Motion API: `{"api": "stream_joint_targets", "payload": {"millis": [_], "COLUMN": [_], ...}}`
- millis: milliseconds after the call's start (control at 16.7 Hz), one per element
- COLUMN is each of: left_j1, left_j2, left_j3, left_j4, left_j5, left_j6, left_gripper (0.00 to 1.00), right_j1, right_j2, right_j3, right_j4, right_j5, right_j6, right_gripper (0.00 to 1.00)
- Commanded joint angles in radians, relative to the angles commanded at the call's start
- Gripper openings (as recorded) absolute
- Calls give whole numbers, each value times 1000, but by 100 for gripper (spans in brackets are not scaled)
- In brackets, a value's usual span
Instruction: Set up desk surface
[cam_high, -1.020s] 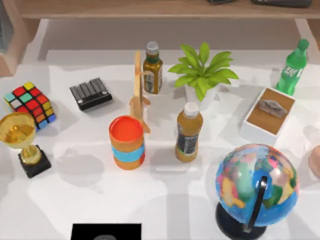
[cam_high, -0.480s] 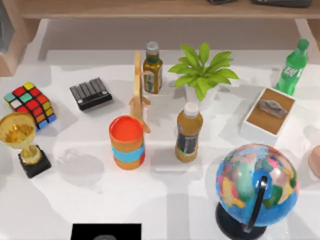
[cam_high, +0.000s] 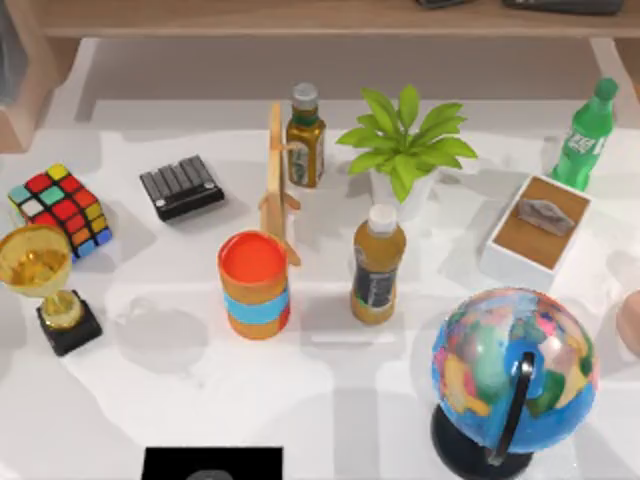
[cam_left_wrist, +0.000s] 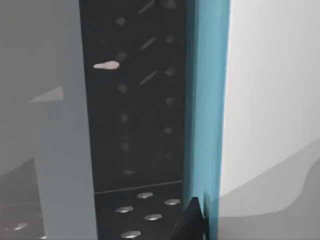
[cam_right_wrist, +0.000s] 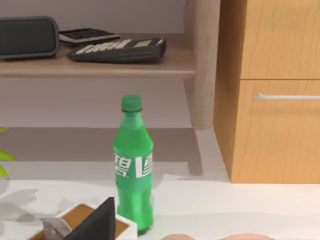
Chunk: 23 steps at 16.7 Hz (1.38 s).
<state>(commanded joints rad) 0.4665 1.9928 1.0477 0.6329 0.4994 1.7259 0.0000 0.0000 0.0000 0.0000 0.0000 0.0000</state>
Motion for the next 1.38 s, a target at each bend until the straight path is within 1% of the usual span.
{"api": "stream_joint_targets", "payload": {"millis": [300,360,900,1380], "left_j1": [0,0,4,70], "left_j2": [0,0,-4,-131], "left_j3": [0,0,-4,-187], "left_j4": [0,0,1,46], "left_j5": [0,0,1,62], "left_j6": [0,0,0,24], "left_gripper": [98,100,100,100], "right_j1": [0,0,0,0], "right_j2": [0,0,0,0], "right_j3": [0,0,0,0], "right_j4": [0,0,0,0], "right_j5": [0,0,0,0], "right_j6": [0,0,0,0], "right_gripper": [100,100,100,100]}}
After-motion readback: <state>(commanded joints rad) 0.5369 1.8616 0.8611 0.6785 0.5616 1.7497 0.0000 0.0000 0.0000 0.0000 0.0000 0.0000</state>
